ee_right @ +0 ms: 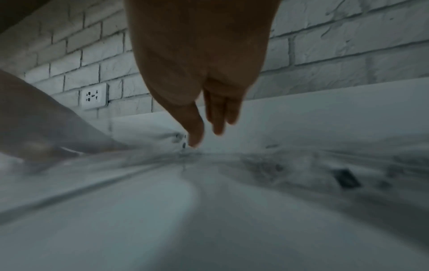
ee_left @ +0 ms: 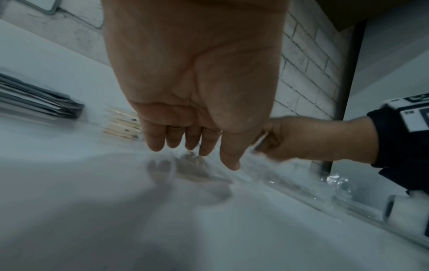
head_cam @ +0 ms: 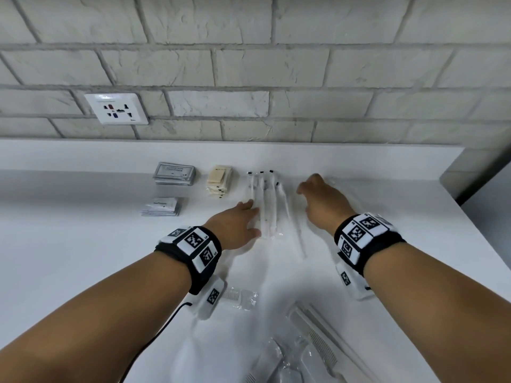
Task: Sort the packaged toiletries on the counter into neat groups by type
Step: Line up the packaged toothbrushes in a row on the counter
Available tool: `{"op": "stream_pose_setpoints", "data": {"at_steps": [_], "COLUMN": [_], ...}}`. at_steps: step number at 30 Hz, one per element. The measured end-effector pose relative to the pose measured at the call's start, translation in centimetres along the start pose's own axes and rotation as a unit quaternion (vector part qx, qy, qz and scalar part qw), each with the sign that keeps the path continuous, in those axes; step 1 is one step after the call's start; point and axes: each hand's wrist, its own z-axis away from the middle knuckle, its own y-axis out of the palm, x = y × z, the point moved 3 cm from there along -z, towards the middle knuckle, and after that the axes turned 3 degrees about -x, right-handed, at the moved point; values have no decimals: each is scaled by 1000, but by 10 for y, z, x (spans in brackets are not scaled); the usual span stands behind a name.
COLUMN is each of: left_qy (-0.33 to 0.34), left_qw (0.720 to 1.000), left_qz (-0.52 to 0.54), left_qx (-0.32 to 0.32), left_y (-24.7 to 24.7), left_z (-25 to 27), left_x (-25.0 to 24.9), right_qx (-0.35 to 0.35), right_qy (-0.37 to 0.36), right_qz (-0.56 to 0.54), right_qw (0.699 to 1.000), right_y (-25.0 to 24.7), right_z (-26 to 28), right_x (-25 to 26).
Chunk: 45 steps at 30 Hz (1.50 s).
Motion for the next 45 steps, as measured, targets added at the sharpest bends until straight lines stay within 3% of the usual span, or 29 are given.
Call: {"op": "stream_pose_setpoints", "data": {"at_steps": [2, 4, 7, 11, 14, 25, 28, 30, 33, 39, 42, 45], "left_qy": [3, 10, 17, 15, 17, 18, 16, 32, 71, 90, 72, 63], "left_qw": [1000, 1000, 1000, 999, 999, 999, 1000, 999, 997, 996, 997, 998], "left_qz": [-3, -7, -16, -32, -37, -32, -10, 8, 8, -1, 9, 6], "left_qx": [3, 0, 3, 9, 17, 18, 5, -15, -17, 15, 15, 23], "left_y": [-1, -1, 0, 0, 1, 3, 1, 1, 5, 10, 8, 6], "left_z": [0, 0, -3, -6, -6, -8, -8, -8, -11, -11, -11, -7], "left_x": [0, -1, -2, -4, -4, -6, -8, -13, -25, -42, -38, -34], "right_qx": [73, 77, 60, 149, 144, 128, 66, 41, 97, 171, 84, -21], "right_qy": [61, 92, 101, 75, 66, 79, 115, 176, 235, 232, 200, 170], "right_qz": [28, 13, -16, -9, 18, -49, -64, -53, -44, -20, -127, -253], "right_qw": [995, 993, 993, 986, 987, 987, 989, 982, 966, 957, 968, 952], "right_y": [3, -1, -9, 2, 12, 25, 7, -8, -17, -14, -22, -30], "right_z": [6, 9, 14, 26, 22, -2, 3, 7, 19, 29, 17, 7], "right_x": [-10, -14, -4, 21, 26, 34, 12, -12, -37, -46, -49, -44]}}
